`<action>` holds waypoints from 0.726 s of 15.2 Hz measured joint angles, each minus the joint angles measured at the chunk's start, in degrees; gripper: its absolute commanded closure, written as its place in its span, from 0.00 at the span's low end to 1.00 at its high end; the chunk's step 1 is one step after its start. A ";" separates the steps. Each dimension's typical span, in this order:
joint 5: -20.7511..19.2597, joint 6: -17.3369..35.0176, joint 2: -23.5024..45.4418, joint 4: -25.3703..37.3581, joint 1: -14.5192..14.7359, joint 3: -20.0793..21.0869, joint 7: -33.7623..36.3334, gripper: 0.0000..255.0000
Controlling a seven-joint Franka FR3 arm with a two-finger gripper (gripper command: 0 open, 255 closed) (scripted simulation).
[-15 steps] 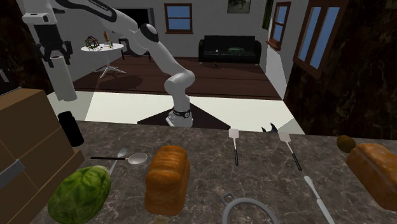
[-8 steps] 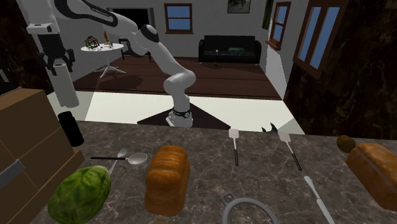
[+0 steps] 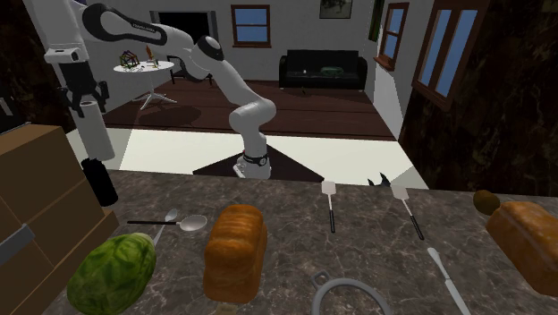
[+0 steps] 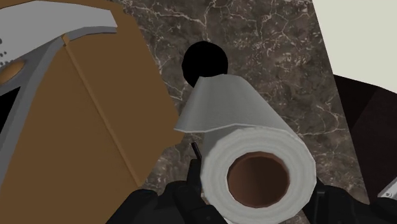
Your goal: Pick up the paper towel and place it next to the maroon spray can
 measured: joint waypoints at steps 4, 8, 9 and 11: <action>-0.79 2.56 -1.32 -3.68 -1.39 -0.01 0.91 1.00; -1.72 4.83 -2.78 -7.45 -3.13 -0.28 1.58 1.00; -1.96 5.52 -3.13 -8.53 -3.49 -0.35 1.91 1.00; -2.42 6.59 -3.73 -10.06 -4.01 -0.61 2.26 1.00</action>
